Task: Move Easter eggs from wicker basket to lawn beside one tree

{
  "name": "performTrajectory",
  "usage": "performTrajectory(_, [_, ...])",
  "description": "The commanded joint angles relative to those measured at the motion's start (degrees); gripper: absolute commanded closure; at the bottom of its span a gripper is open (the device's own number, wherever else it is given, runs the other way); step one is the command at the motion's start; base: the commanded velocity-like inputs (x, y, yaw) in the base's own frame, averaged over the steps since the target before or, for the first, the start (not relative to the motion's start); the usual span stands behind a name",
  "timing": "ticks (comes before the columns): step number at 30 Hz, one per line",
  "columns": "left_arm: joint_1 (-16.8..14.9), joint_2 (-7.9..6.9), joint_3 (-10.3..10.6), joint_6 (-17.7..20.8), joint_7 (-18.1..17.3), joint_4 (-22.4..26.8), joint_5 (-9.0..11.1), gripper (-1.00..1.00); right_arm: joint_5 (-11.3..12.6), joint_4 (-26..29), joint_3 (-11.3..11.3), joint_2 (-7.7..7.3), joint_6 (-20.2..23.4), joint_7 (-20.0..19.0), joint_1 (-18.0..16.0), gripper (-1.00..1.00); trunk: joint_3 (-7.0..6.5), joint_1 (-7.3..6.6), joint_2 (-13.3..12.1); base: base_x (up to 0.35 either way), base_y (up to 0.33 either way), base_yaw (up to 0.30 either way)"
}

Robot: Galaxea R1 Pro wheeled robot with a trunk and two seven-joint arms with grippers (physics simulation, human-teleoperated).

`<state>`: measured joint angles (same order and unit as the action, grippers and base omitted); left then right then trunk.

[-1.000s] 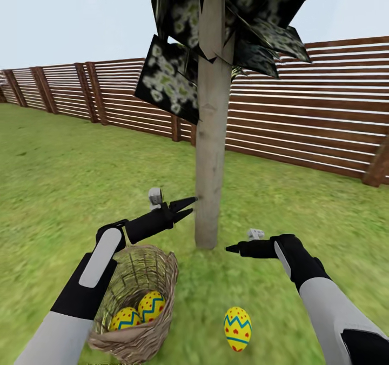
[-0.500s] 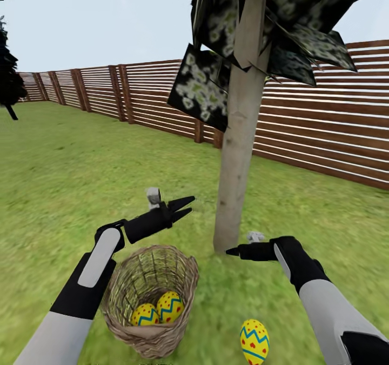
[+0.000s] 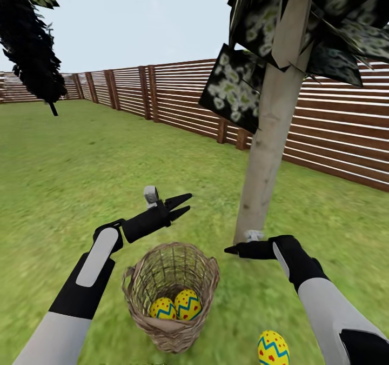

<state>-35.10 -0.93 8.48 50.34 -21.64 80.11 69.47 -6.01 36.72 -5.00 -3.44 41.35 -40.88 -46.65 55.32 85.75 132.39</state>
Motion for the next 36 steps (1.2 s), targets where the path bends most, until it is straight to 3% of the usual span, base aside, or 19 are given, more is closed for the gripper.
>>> performTrajectory(1, [-0.1,-0.03,0.0,0.1,-0.2,0.0,0.0,-1.0,-0.6,0.0,-0.3,0.02,0.2,-0.5,0.0,-1.0,0.05,-0.01,0.0,0.0,0.0,0.288])
performTrajectory(18, [-0.1,-0.01,0.0,0.1,-0.2,-0.2,0.0,-1.0,-1.1,-0.6,-0.2,0.19,-0.3,0.8,0.1,-1.0,0.05,-0.01,0.0,0.0,0.0,0.254])
performTrajectory(25, [-0.1,-0.02,0.0,0.1,-0.2,-0.3,0.0,-1.0,-1.3,-1.1,0.4,0.3,-0.3,9.9,0.1,-1.0,0.05,-0.01,0.0,0.0,0.0,0.012])
performTrajectory(28, [-0.1,-0.02,0.0,0.1,-0.2,-0.4,0.0,-1.0,-1.2,-1.2,1.9,0.35,-0.3,10.9,0.1,-1.0,0.05,-0.01,0.0,0.0,0.0,0.0])
performTrajectory(30, [-0.1,0.02,0.0,0.1,-0.2,-0.4,0.0,-1.0,-1.1,-1.2,4.9,0.38,-0.3,11.1,0.1,-1.0,0.05,-0.01,0.0,0.0,0.0,0.0])
performTrajectory(32, [-0.1,0.04,0.0,0.1,-0.2,-0.4,0.0,-1.0,-1.1,-1.2,6.4,0.56,-0.3,11.2,0.1,-1.0,0.05,-0.01,0.0,0.0,0.0,0.0])
performTrajectory(36, [-0.1,0.05,0.0,0.1,-0.2,-0.4,0.0,-1.0,-1.0,-1.2,7.1,0.9,-0.3,11.2,0.1,-1.0,0.05,-0.01,0.0,0.0,0.0,0.041])
